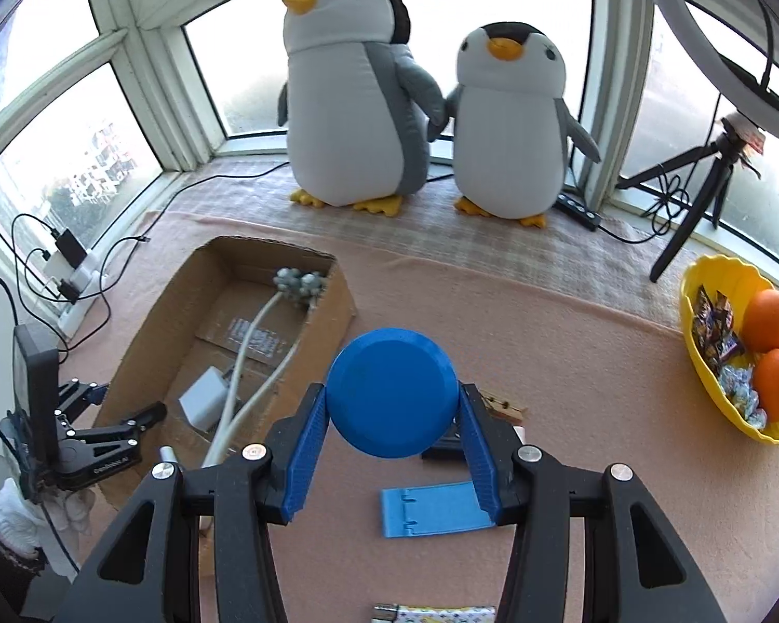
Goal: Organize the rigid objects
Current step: 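Carry the blue lid into the box and open the right tool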
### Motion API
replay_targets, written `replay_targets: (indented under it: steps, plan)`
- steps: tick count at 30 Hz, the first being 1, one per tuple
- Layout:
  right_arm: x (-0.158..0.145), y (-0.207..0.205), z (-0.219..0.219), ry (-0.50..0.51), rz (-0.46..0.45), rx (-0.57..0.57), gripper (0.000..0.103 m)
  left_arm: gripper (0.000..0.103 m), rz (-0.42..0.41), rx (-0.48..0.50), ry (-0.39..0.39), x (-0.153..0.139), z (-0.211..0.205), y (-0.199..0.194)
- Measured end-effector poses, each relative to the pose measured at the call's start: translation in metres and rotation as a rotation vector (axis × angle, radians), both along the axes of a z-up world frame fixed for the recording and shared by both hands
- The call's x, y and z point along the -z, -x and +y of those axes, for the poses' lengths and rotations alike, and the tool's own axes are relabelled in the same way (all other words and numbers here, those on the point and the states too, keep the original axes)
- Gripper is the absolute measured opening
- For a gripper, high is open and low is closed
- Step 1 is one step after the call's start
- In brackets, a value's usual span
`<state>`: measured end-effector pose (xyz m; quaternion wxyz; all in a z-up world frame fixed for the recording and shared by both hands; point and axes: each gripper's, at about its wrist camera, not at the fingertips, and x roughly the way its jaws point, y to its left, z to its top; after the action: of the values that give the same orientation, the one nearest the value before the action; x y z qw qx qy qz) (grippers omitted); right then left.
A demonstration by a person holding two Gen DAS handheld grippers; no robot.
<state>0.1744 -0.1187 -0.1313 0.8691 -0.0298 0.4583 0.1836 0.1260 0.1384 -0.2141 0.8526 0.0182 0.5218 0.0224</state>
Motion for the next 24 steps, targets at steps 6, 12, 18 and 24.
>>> replay_targets:
  steps: [6,12,18,24]
  plan:
    - [0.001,-0.005,0.056,-0.027,0.001,-0.071,0.046,0.061,-0.004,0.007,-0.008,0.0,0.0,0.0]
    - [0.019,-0.013,0.099,-0.037,0.034,-0.117,0.046,0.061,-0.004,0.009,-0.003,0.0,0.001,0.0]
    - [0.033,-0.023,0.132,-0.012,0.055,-0.147,0.046,0.061,-0.004,0.009,-0.002,0.0,0.001,0.0]
    - [0.043,-0.034,0.146,-0.011,0.084,-0.145,0.046,0.061,-0.004,0.009,0.0,0.0,0.001,0.0]
